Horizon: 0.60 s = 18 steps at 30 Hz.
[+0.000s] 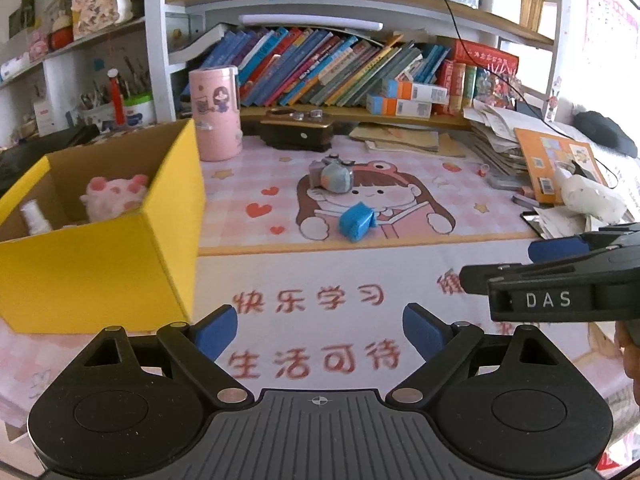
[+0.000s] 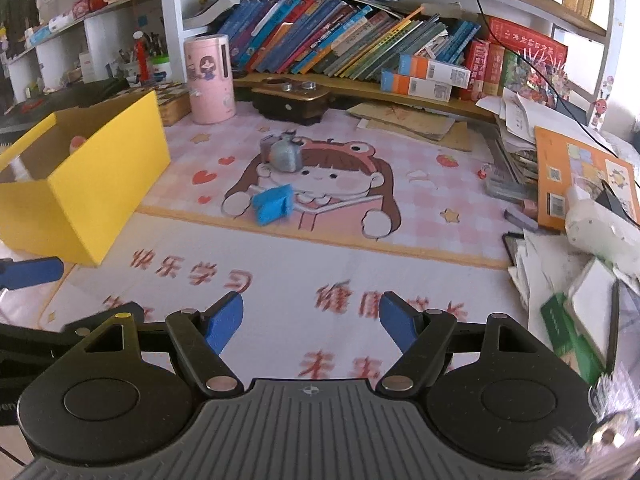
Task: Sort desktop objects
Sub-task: 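Move the left tool to the blue block while the right tool approaches the grey toy truck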
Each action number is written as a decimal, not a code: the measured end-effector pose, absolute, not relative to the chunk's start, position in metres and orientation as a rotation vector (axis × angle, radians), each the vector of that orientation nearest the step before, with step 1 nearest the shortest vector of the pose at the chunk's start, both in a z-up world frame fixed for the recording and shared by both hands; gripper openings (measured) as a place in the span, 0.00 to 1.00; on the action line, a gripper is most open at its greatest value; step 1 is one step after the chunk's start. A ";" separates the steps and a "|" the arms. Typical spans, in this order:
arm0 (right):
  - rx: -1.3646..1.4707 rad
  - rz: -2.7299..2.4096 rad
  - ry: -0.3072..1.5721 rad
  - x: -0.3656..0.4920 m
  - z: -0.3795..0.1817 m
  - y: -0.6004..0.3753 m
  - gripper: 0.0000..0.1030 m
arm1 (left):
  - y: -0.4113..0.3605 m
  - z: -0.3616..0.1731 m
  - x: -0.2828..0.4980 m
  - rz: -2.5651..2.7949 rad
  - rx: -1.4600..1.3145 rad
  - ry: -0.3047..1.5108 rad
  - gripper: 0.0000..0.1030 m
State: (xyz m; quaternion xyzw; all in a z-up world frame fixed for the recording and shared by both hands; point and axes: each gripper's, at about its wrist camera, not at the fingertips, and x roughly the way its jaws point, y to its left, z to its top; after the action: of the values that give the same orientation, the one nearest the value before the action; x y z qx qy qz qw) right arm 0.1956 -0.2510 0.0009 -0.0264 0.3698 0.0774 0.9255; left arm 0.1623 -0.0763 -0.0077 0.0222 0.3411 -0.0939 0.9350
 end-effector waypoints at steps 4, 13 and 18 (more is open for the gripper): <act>-0.051 0.183 0.742 0.218 0.002 -0.264 0.72 | -0.092 -0.010 0.182 -0.182 0.040 0.707 0.87; -0.021 0.222 0.695 0.277 0.009 -0.282 0.72 | -0.126 -0.016 0.233 -0.137 0.056 0.681 0.85; -0.027 0.245 0.668 0.302 0.012 -0.282 0.72 | -0.142 -0.027 0.263 -0.115 0.061 0.683 0.77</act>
State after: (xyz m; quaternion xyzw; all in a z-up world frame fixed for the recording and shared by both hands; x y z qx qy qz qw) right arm 0.3019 -0.2825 0.0121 -0.0132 0.3270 0.1202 0.9373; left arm 0.2634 -0.1415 -0.0268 0.0297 0.3349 -0.0561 0.9401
